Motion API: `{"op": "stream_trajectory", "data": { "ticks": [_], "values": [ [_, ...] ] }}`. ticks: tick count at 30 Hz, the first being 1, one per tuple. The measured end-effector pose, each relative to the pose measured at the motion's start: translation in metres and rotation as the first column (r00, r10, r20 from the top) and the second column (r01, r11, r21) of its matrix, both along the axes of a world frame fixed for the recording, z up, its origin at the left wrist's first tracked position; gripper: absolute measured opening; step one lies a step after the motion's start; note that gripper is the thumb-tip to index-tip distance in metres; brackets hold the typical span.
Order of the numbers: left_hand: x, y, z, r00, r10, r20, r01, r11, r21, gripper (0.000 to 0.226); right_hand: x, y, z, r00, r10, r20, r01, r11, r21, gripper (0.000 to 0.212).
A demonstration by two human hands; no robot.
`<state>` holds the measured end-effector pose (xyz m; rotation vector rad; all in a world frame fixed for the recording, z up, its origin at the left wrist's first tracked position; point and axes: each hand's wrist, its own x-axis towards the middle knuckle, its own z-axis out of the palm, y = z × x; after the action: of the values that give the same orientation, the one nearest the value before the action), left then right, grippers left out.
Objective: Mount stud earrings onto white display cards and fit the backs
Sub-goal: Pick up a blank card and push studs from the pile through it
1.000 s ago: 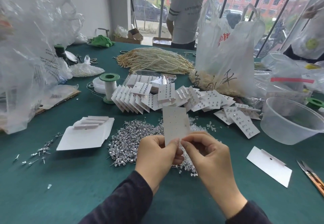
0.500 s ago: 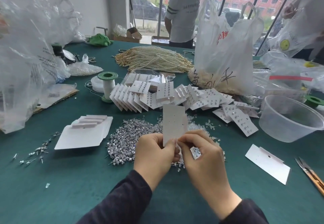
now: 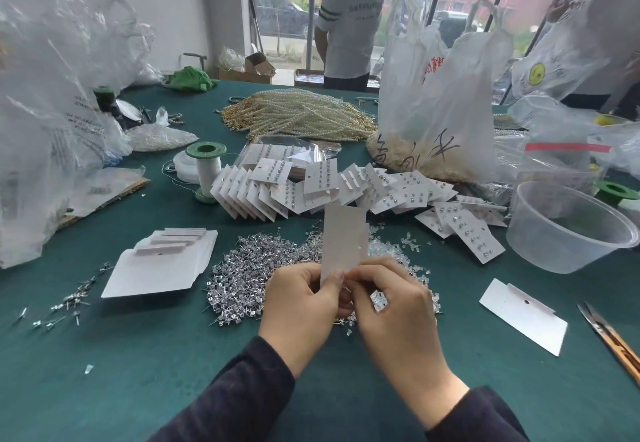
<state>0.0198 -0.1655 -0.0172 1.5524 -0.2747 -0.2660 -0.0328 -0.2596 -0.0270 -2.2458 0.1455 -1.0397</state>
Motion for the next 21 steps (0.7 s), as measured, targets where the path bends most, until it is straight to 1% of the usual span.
{"op": "stream_trajectory", "data": {
  "ticks": [5,7,12,17,21],
  "values": [
    [0.0016,0.0011,0.0024,1.0,0.013,-0.023,-0.013,1.0,-0.01,0.029,-0.0023,-0.0001,0.0021,1.0,0.003,0.007,-0.003,1.0,-0.004,0.006],
    [0.0017,0.0013,0.0023,1.0,0.018,-0.006,-0.018,1.0,0.003,0.029,-0.0028,-0.0003,0.0028,1.0,-0.007,0.012,0.007,1.0,-0.007,0.004],
    [0.0023,0.0022,-0.0017,0.988,0.045,0.145,-0.058,0.995,0.084,0.02,-0.0024,0.0019,0.0038,1.0,-0.022,0.015,0.023,0.999,-0.028,0.003],
    [0.001,0.0027,-0.005,0.962,0.068,0.263,-0.112,0.981,0.158,0.022,-0.0017,0.0035,0.0023,1.0,-0.026,-0.005,0.026,0.999,-0.044,0.004],
    [-0.0009,0.003,-0.0046,0.941,0.08,0.33,-0.143,0.975,0.171,0.026,-0.0018,0.0044,0.0014,1.0,-0.022,-0.023,0.021,0.999,-0.05,0.006]
  ]
}}
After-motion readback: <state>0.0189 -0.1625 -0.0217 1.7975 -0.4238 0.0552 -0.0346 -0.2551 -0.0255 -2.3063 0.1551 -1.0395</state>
